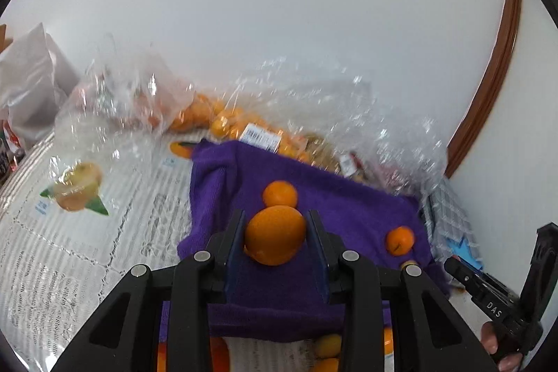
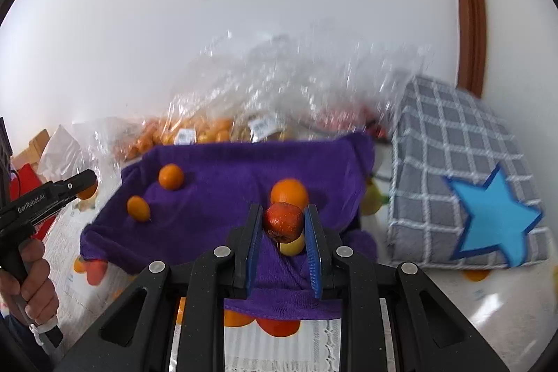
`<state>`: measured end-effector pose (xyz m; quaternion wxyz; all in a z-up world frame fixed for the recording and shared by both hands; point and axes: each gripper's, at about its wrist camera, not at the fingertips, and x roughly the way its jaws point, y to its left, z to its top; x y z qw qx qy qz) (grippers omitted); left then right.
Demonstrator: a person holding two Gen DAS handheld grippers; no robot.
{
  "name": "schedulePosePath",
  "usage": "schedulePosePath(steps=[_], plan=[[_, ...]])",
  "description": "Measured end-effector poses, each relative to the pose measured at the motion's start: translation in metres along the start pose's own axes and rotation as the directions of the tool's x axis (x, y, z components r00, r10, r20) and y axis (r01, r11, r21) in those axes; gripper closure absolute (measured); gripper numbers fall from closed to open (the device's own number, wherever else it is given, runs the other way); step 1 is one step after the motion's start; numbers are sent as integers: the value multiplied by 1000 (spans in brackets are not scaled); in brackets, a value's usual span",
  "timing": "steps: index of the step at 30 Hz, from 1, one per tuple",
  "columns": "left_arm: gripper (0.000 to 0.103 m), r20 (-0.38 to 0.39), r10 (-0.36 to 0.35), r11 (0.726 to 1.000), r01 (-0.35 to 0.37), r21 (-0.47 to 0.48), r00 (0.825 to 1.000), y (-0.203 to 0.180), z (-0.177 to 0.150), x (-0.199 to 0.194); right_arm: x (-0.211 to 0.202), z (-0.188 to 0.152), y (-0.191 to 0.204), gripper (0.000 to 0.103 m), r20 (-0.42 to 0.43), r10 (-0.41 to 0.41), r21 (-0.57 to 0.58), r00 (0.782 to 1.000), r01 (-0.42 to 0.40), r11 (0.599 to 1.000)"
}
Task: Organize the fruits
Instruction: 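Lower the red fruit onto the towel with the right tool while the left tool places its orange, then open both tools on the towel and withdraw toward the loose oranges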
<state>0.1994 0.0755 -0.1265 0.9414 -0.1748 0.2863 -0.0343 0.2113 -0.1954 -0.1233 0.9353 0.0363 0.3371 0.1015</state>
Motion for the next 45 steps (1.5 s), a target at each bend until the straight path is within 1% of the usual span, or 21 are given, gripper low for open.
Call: schedulePosePath(steps=[1,2,3,5,7,8,9,12,15,18,20,28,30,35,37,41,45], plan=[[70,-12,12,1000,-12,19,1000,0,0,4,6,-2,1,79,-26,-19,-14,999,18,1000],[70,-8,13,1000,-12,27,1000,-1,-1,6,9,-4,2,79,-38,-37,-31,999,36,999],[70,-4,7,1000,-7,22,1000,1,-2,8,9,-6,1,79,-31,-26,-25,999,25,999],[70,-28,-11,1000,11,6,1000,3,-5,13,11,-7,-2,79,-43,12,-4,999,-12,1000],[70,-47,-20,1000,20,5,999,2,-9,18,13,-10,-3,79,-45,-3,-8,999,3,1000],[70,-53,-19,1000,20,13,998,1,-10,19,16,-11,-3,79,-53,-20,-14,998,19,1000],[70,-56,-18,1000,19,22,998,-1,-11,20,20,-13,-4,79,-67,-20,-12,998,19,1000],[70,-64,1,998,2,56,998,-6,-14,21,27,-18,-4,79,-101,-12,-5,995,11,1000],[70,-92,4,998,1,59,996,-7,-17,25,33,-22,-4,79,-125,-26,-16,992,24,1000],[70,-136,29,997,-19,71,990,-9,-20,34,36,-23,-3,79,-138,-32,-18,990,30,999],[70,-149,38,997,-27,76,988,-9,-22,38,39,-24,-4,79,-153,-43,-16,987,41,999],[70,-145,38,996,-26,80,989,-9,-25,38,38,-23,-2,79,-149,-51,-22,988,48,999],[70,-145,40,996,-28,81,989,-9,-25,38,39,-23,0,77,-150,-53,-26,987,50,998],[70,-143,47,995,-35,89,989,-10,-25,38,36,-24,4,64,-137,-53,-49,989,47,998],[70,-144,45,995,-32,90,989,-10,-24,39,34,-24,5,64,-128,-46,-49,991,40,998],[68,-143,35,997,-24,77,989,-8,-24,39,28,-22,3,64,-94,-18,-14,995,17,1000],[66,-124,21,998,-13,64,992,-8,-25,34,13,-20,5,64,-15,-31,1,999,31,1000]])
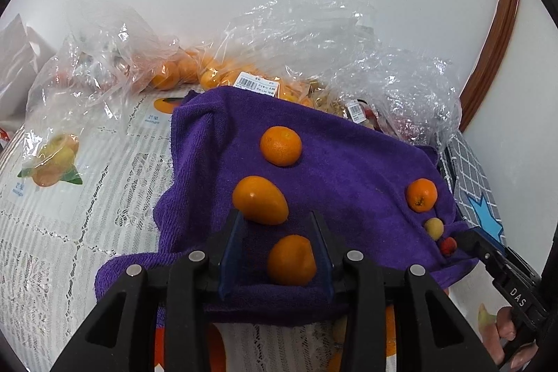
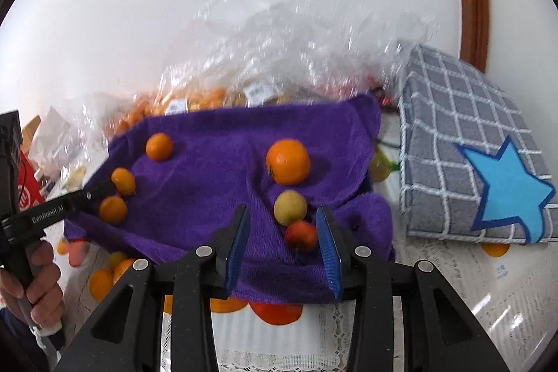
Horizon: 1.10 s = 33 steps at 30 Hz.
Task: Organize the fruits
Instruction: 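Open both tools on the towel and withdraw toward the loose oranges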
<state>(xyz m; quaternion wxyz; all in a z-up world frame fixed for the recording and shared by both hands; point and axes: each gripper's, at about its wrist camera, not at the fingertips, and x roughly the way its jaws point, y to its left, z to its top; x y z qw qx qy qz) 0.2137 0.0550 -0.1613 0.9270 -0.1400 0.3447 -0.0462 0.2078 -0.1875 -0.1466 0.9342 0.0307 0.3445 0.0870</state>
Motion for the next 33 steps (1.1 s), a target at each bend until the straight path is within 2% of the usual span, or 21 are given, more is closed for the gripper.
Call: schedulePosePath(steps=[3,5,9,12,15,18,21,27,30,33], plan=[[66,22,-5,1000,5,0,1000,-1,-1,-8,-6,0,5,64,10,1,-10,1000,-1,1000],[66,49,-15,1000,15,-2,999,-1,-3,-17,-7,-2,11,64,-26,47,-33,999,-48,998],[66,77,-41,999,43,-15,996,1,-11,-37,-21,-8,24,64,-21,106,-52,994,-107,993],[66,74,-37,999,38,-10,997,4,-20,-48,-31,-18,39,64,-45,197,-62,979,-200,978],[66,68,-21,1000,21,-3,997,9,-29,-57,-28,-28,53,65,-105,236,-78,966,-245,966],[66,68,-2,1000,3,-15,998,18,-34,-67,-18,-37,60,68,-161,223,-89,961,-240,967],[62,63,-23,999,25,-36,998,26,-35,-71,-9,-42,63,69,-199,204,-100,958,-227,969],[62,28,-50,996,52,-72,998,34,-32,-64,13,-43,66,69,-252,182,-94,950,-211,973],[61,16,-73,994,74,-84,997,33,-31,-61,17,-41,64,69,-254,192,-77,948,-217,973],[61,3,-106,990,106,-95,994,33,-31,-60,14,-43,70,71,-236,176,-114,956,-207,972]])
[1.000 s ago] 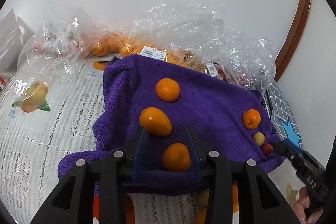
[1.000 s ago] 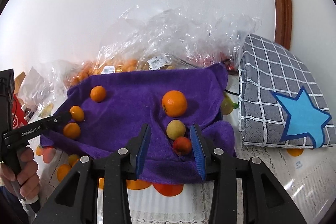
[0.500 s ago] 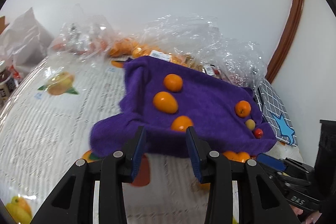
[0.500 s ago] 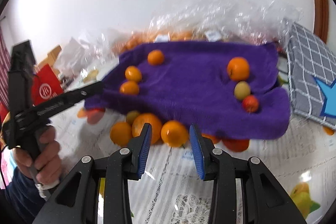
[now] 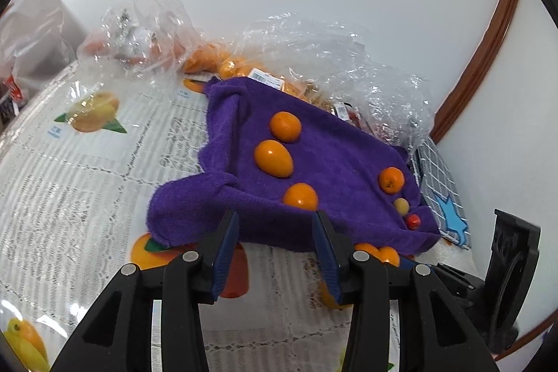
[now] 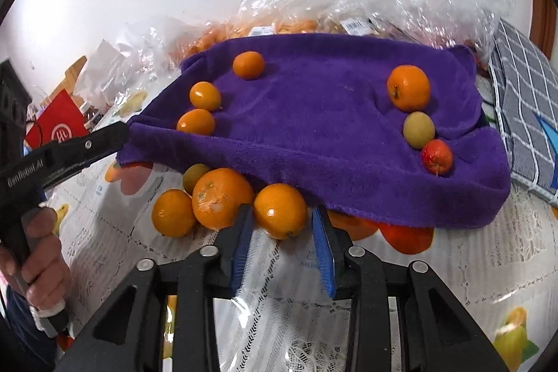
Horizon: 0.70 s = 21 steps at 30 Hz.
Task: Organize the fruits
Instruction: 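Open both tools on the towel and withdraw toward the loose oranges, then grasp a large orange with the right tool while the left tool grasps another orange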
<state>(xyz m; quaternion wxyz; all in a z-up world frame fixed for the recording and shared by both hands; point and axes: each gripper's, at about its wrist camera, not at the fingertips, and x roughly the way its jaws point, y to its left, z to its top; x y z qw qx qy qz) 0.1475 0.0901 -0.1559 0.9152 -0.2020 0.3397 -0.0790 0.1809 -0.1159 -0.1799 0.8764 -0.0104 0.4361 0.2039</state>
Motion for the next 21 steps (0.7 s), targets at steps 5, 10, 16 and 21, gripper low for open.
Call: schedulePosePath(steps=[5,10,16,21], plan=[[61,-46,-44,999,45,14,998,-3,-3,6,-14,-10,5,72,33,-62,-57,998,64,996],[62,-97,-114,992,118,39,989,-13,-8,12,-43,-29,-19,72,87,-130,3,988,130,992],[61,-163,-105,983,127,134,981,-36,-23,24,-65,-43,-59,71,126,-143,161,982,122,979],[61,-208,-91,977,128,172,974,-46,-30,32,-62,-43,-59,71,110,-161,160,981,143,977]])
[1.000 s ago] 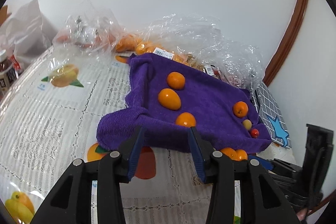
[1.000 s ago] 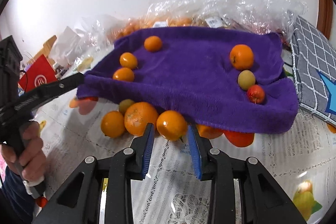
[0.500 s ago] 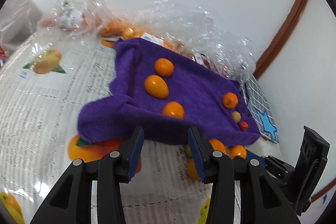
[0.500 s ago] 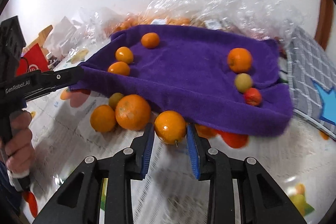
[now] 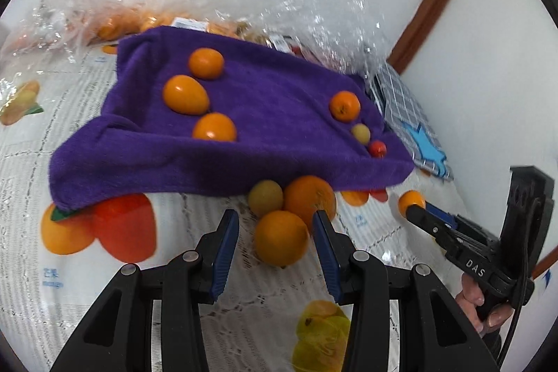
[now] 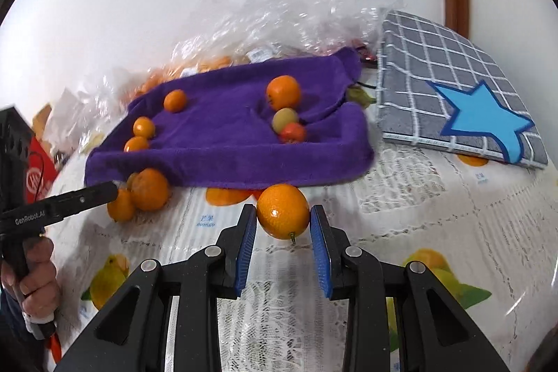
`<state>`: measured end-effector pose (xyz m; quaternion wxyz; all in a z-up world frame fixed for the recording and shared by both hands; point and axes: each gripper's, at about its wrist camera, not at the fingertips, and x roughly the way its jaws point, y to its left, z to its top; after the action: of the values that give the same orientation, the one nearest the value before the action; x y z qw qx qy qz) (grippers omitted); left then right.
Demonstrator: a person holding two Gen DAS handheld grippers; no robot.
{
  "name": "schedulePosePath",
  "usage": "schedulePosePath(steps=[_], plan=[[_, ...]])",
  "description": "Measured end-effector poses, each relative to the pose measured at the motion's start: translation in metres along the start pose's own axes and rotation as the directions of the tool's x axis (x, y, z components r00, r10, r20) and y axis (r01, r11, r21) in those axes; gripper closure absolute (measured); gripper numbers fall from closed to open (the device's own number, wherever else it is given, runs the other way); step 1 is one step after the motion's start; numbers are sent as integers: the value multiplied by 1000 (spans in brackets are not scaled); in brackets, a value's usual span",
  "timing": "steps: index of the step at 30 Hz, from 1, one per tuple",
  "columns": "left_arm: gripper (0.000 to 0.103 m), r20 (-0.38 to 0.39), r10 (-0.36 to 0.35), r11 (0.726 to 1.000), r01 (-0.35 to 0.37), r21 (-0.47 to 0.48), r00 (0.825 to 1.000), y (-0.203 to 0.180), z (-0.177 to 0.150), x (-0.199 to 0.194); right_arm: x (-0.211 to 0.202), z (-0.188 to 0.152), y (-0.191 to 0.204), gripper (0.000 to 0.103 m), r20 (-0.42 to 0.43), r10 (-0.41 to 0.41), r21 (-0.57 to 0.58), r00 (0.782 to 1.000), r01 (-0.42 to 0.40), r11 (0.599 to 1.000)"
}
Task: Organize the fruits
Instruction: 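Grasp a large orange with the right tool while the left tool grasps another orange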
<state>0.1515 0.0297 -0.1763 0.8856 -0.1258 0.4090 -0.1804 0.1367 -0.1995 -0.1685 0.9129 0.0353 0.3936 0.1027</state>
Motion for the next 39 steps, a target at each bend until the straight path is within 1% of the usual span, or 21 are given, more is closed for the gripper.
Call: schedulePosePath(steps=[3,4,7,9,10,12,14,16,21,26,29,35,39], plan=[[61,-30,37,999,-37,22,999,-4,-2,7,4,-1,13,71,-25,1,-65,1000,-3,998],[61,-22,38,999,-37,24,999,-4,-3,6,5,-1,16,71,-25,-2,-80,1000,0,997],[62,-19,48,998,-48,31,999,-5,-4,5,5,-2,15,71,-31,8,-72,999,-10,997],[66,-21,54,997,-53,48,998,-8,-5,6,8,-2,12,71,-42,14,-56,999,-17,998],[70,-26,49,997,-47,57,998,-10,-5,7,8,-2,11,71,-48,20,-51,999,-22,998],[70,-24,65,994,-62,85,998,-15,-7,7,8,-2,12,71,-50,19,-57,999,-22,998],[71,-19,50,993,-47,104,999,-19,-9,5,8,-2,15,71,-49,14,-72,999,-18,997],[71,-11,49,993,-48,107,999,-22,-10,3,9,-2,17,71,-51,15,-82,999,-19,996],[71,37,39,994,-42,105,999,-25,-11,-5,8,-1,14,71,-49,24,-76,999,-27,997],[70,110,14,995,-26,101,994,-27,-9,-21,5,-2,16,71,-32,17,-79,999,-20,997],[70,150,22,995,-36,93,988,-24,-8,-27,2,-2,15,71,-15,18,-72,1000,-19,997],[70,181,34,998,-42,40,983,-12,-3,-33,-3,-3,9,71,11,29,-40,1000,-28,999],[70,213,50,999,-53,10,976,-3,0,-40,-4,-3,13,71,20,28,-54,999,-27,998]])
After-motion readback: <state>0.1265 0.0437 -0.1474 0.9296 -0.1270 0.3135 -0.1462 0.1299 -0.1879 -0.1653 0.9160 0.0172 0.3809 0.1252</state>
